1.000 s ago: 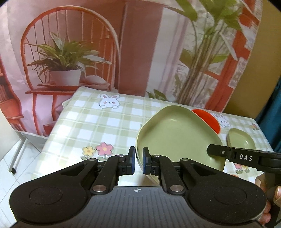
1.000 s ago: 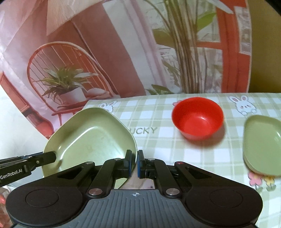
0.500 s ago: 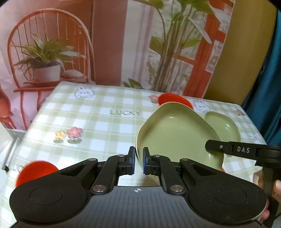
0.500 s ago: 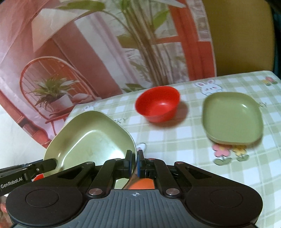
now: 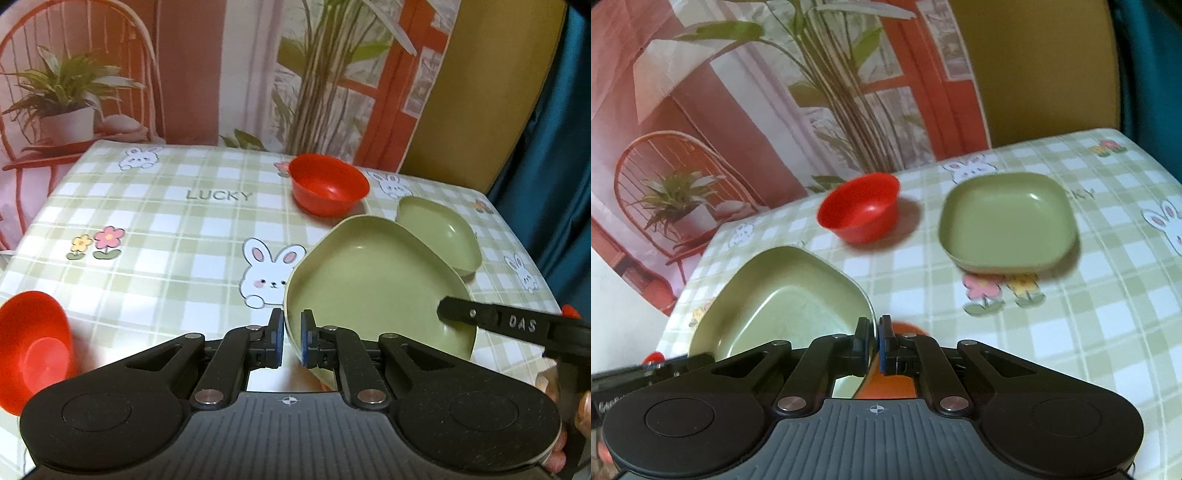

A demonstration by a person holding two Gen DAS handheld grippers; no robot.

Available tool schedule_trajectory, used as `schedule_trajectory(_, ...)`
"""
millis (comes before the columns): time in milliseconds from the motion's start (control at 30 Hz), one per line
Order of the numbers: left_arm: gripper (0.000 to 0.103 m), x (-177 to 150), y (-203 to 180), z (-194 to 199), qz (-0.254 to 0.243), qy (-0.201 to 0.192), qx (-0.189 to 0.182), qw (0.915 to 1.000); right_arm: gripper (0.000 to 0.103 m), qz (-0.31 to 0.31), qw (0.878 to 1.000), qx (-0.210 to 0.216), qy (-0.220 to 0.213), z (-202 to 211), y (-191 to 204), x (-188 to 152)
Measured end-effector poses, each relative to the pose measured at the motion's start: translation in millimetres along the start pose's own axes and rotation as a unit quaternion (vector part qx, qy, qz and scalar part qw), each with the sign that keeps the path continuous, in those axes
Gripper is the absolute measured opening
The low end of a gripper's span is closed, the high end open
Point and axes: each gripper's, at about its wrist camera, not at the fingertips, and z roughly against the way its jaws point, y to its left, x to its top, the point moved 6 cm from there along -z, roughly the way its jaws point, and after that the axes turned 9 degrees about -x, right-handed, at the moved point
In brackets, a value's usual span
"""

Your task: Organize plates and bowls

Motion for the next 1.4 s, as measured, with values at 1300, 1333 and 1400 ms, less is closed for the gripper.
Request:
schedule_trajectory(1300,0.01,-10,-15,-53,-0.066,0.027,0.016,0.9973,0.01,-0.004,0.999,-0.031,0.02,15,-34,-47)
schedule_trajectory(1333,0.01,-10,-15,-54,-0.066,0.03,0.016,0.9972,0.01,-0.004,0.999,-0.03,0.02,15,-34,-47)
schedule_trajectory(1400,0.01,-12,-13,-55,-0.067,0.033,0.02,0.997,0.011,-0.004,0.999,-0.03,0.023,13,-35,-46)
